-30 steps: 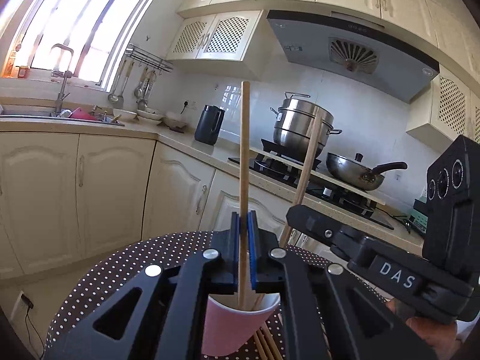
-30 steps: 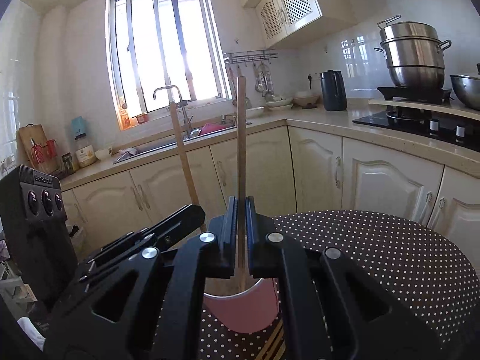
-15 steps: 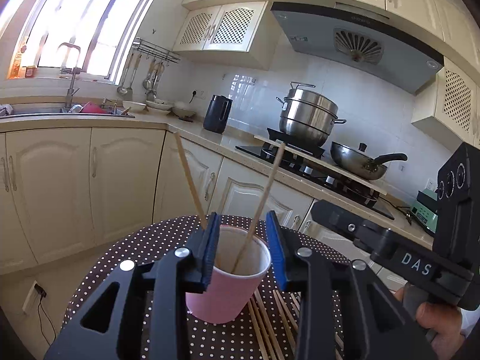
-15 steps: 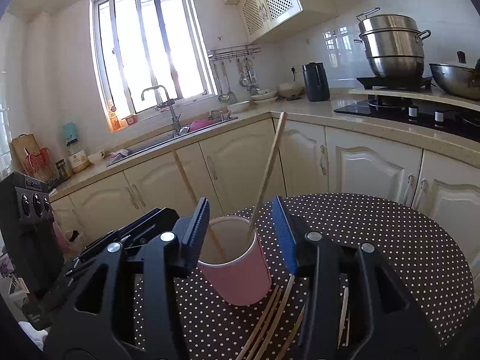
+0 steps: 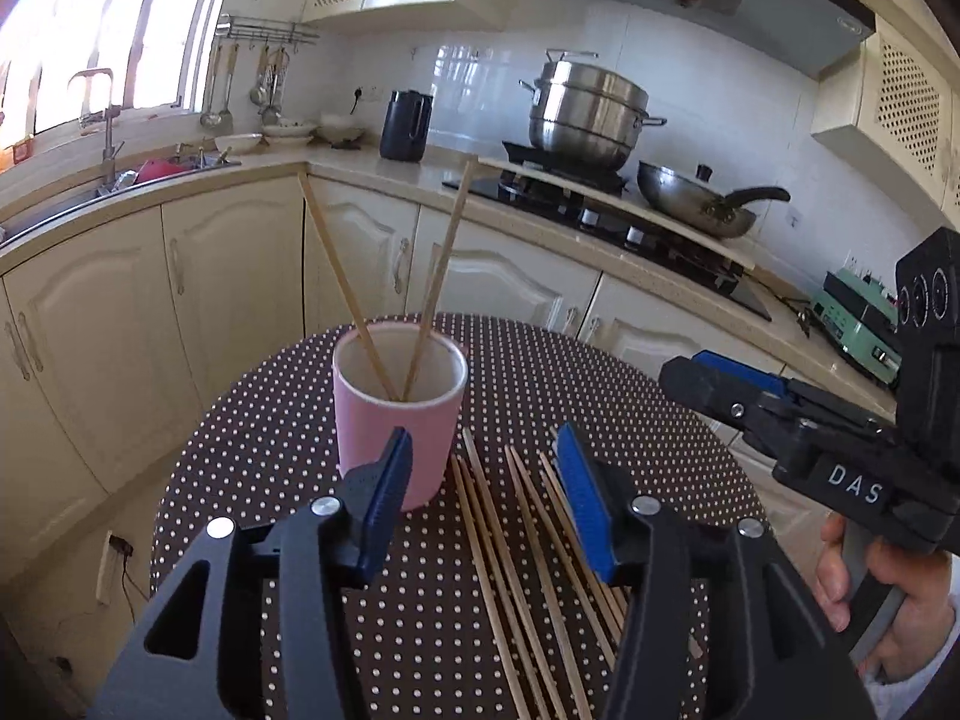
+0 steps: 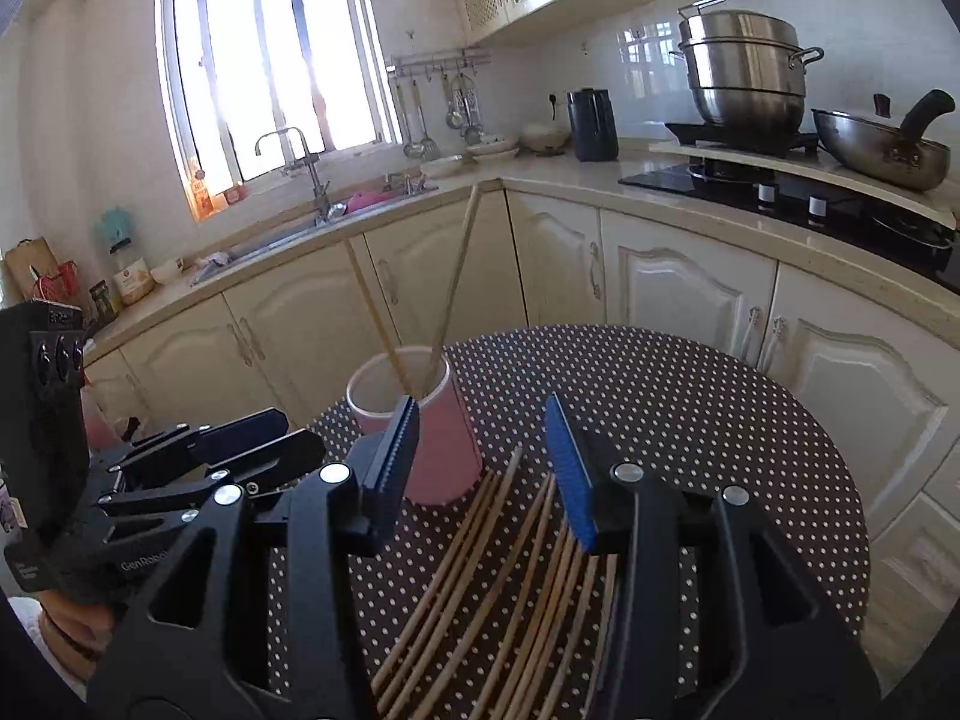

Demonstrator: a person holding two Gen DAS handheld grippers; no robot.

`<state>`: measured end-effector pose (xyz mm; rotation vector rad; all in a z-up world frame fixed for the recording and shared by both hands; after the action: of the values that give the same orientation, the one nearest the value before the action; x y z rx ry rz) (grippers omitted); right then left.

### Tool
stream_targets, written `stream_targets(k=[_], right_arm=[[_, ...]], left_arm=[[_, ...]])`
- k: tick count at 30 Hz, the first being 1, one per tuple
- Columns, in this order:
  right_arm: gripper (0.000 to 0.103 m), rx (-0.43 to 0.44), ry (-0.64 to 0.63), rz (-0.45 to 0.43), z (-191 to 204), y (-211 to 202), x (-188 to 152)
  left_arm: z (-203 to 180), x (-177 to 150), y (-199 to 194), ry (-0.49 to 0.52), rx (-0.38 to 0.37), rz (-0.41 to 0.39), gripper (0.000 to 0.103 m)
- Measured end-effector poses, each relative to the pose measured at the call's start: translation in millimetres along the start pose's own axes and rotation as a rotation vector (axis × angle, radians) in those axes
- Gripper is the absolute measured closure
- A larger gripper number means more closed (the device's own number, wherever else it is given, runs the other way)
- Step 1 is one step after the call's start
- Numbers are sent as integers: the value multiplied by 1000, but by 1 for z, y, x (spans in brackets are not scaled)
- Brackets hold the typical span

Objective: Organize utensils
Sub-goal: 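Move the left tool back to the chopsticks while the right tool returns too, then close the left tool on a chopstick while the right tool grasps another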

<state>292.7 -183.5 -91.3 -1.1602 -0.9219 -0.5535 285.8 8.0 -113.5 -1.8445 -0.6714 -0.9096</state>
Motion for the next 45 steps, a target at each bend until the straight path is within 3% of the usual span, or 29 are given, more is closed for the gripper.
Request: stream_targets(k=[7, 13, 15, 18, 20, 35, 45], right_arm=[[59, -56, -19, 207, -24, 10, -40], [59, -56, 6, 368, -41, 30, -70], [60, -53, 14, 409, -43, 38, -74], [62, -52, 10, 451, -47, 47, -80], [67, -51, 11, 475, -49, 54, -83], [68, -82, -39, 565, -51, 100, -84], [76, -154, -112, 638, -45, 127, -86]], left_arm=[[-11, -29, 23, 44, 83, 201, 53], [1, -53, 53, -32, 97, 368, 53], [4, -59, 64, -44, 104, 409, 70], [7, -68, 79, -66, 108, 452, 80], [8, -70, 87, -71, 107, 467, 81], [7, -69, 133, -29, 151, 512, 81], [14, -62, 146, -34, 179, 511, 95]])
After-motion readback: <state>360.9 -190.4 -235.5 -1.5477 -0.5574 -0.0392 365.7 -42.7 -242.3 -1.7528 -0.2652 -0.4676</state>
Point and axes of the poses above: each gripper's, at about its wrist camera, not at the fingertips, and y roughly the way its jaws point, z to its left, x to its top, the point moved 5 cm from there along y, roughly the way its jaws point, and after that the axes turned 8 degrees about -x, right-handed, at the moved point
